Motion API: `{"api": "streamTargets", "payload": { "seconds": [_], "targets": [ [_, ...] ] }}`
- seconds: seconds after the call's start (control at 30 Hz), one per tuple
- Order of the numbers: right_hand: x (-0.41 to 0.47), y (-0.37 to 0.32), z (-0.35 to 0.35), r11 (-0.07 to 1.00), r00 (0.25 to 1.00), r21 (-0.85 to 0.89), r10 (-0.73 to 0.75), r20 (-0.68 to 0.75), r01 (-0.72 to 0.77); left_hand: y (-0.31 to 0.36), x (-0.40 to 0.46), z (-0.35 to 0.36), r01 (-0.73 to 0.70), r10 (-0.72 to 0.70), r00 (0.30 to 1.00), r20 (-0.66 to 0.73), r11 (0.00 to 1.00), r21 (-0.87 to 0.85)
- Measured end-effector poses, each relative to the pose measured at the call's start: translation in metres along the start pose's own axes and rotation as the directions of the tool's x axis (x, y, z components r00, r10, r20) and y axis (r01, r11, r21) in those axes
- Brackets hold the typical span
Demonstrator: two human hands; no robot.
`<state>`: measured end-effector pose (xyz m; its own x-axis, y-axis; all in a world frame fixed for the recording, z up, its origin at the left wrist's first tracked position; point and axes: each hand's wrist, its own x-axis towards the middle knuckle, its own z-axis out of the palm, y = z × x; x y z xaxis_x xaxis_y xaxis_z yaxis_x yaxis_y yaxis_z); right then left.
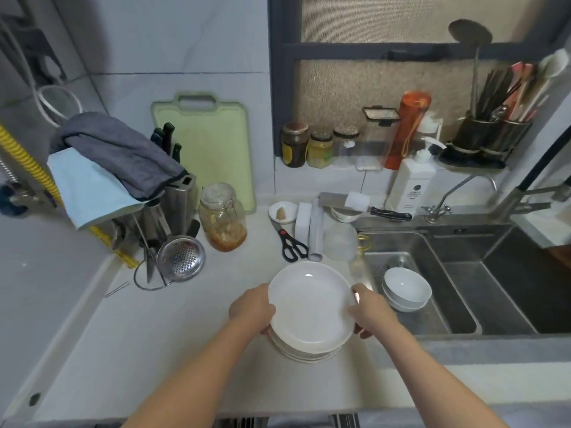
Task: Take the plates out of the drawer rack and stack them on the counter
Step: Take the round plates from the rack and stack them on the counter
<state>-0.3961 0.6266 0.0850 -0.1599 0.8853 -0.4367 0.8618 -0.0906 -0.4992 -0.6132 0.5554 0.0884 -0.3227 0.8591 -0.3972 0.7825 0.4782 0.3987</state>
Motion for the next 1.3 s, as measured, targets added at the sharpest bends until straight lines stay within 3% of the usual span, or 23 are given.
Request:
{"api": "streamTargets", "payload": {
  "seconds": [0.57, 0.8, 1.0, 1.13, 1.3],
  "targets": [
    [0.029, 0.014, 0.03, 0.999, 0.999, 0.031, 0.023, 0.03, -0.024, -0.018, 0.025, 0.026, 0.052, -0.052, 0.998, 0.04, 0.999, 0.008],
    [0.015, 0.036, 0.041, 0.989, 0.989, -0.025, -0.146, -0.029, 0.145, -0.032, 0.008, 0.044, 0.039, -0.039, 0.999, 0.007, 0.999, -0.006],
    [-0.025, 0.064, 0.053, 0.964, 0.963, -0.006, -0.266, -0.038, 0.266, -0.053, -0.038, 0.073, -0.023, 0.011, 0.988, -0.156, 0.997, -0.078],
    [-0.059, 0.084, 0.072, 0.951, 0.958, -0.135, -0.285, -0.03, 0.278, -0.067, -0.078, 0.099, -0.099, 0.089, 0.983, -0.158, 0.993, -0.06],
    [-0.098, 0.113, 0.112, 0.935, 0.949, -0.165, -0.314, 0.032, 0.315, -0.087, -0.124, 0.14, -0.197, 0.198, 0.975, -0.098, 0.98, 0.023]
  ]
}}
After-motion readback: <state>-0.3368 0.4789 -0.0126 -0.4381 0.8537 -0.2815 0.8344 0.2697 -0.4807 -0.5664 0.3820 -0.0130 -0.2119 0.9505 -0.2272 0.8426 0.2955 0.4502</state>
